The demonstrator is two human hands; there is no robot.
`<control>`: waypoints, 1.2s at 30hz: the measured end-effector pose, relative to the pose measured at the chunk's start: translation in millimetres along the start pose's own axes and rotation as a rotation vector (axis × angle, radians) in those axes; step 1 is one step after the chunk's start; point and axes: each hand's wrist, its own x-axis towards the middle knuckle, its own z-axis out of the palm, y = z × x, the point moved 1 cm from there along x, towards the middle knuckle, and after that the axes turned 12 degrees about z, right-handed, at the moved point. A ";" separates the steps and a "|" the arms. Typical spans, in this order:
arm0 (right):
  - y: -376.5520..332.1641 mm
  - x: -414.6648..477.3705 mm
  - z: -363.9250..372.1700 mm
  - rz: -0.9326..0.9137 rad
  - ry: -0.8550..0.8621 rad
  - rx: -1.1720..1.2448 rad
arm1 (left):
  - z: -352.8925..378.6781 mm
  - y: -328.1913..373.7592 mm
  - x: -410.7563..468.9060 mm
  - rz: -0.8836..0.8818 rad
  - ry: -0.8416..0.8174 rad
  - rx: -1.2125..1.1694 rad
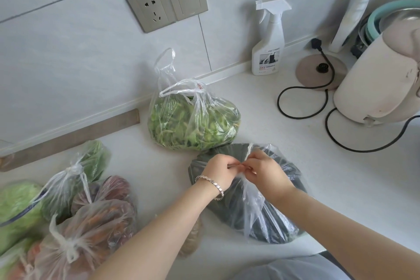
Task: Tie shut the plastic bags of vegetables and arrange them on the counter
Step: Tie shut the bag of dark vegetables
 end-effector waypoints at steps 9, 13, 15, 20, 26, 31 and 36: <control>-3.6 -0.6 -20.8 0.169 -0.110 0.288 | 6.5 -5.0 -10.3 0.095 0.160 0.021; -1.4 6.3 -29.3 0.332 -0.305 0.456 | 7.5 -4.4 -10.0 0.199 0.169 0.139; 0.6 8.2 -32.0 0.466 -0.416 0.551 | 6.9 -4.5 -9.2 0.230 0.162 0.136; 5.0 4.7 -35.2 0.469 -0.716 0.870 | 8.4 -5.0 -12.6 0.178 0.182 0.027; 3.7 -9.6 -25.2 0.170 -0.255 0.426 | 11.9 -8.2 -9.7 -0.051 0.117 -0.160; 16.7 -12.3 -5.0 -0.253 0.030 -0.042 | 10.8 -7.6 -10.4 -0.073 0.133 -0.228; 19.1 -12.9 -5.6 -0.333 0.180 -0.428 | 13.0 -4.9 -9.2 -0.052 0.100 -0.090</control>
